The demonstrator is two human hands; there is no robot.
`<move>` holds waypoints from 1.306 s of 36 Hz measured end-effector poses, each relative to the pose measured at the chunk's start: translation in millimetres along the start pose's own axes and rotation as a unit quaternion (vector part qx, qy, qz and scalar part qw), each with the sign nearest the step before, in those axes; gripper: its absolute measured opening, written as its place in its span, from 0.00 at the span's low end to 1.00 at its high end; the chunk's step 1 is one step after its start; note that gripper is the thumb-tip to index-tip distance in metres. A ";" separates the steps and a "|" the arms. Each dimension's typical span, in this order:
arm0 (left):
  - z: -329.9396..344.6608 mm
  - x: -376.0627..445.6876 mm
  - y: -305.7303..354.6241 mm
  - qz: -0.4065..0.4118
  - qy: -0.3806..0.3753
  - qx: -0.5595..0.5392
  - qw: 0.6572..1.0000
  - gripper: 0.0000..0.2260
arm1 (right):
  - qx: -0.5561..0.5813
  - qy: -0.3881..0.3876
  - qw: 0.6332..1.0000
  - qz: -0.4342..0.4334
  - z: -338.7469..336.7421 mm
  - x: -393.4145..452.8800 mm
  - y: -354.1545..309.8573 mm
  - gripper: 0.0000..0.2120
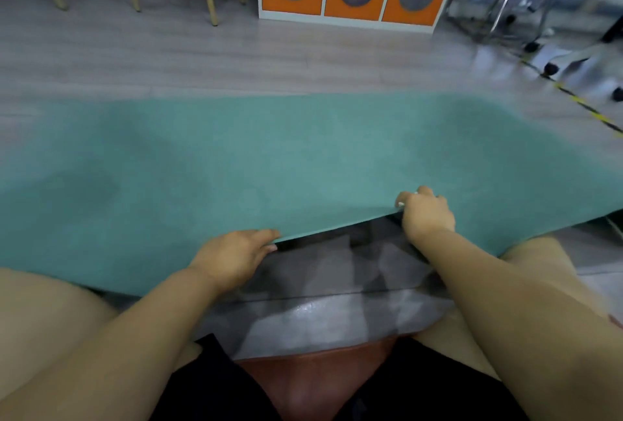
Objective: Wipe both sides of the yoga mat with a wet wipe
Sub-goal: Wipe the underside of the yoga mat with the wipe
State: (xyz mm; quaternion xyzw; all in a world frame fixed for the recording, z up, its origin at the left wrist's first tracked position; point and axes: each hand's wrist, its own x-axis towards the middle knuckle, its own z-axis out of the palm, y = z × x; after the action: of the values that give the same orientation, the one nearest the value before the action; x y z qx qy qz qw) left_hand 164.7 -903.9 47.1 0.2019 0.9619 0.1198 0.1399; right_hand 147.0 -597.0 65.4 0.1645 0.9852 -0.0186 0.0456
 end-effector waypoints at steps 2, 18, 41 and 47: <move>-3.9 -3.8 -5.4 0.000 -0.008 -0.009 1.000 0.20 | -0.005 0.028 0.999 -0.022 -10.2 0.6 -0.7 0.18; -44.8 40.3 67.1 0.032 0.012 -0.098 0.995 0.30 | -0.022 0.347 0.916 -0.202 -141.2 22.0 40.2 0.12; 17.4 159.4 194.0 0.156 -0.171 0.017 0.973 0.26 | -0.076 -0.019 0.993 0.088 -89.9 53.8 215.6 0.20; 26.8 153.2 159.4 0.116 -0.240 0.055 0.962 0.22 | -0.025 -0.051 0.997 0.052 -55.9 71.8 186.3 0.22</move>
State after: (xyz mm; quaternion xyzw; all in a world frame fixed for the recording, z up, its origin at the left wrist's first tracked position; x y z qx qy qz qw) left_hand 95.1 -692.8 34.1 0.3421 0.8753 0.0299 0.3405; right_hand 135.3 -394.9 110.1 0.2135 0.9717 0.0000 0.1012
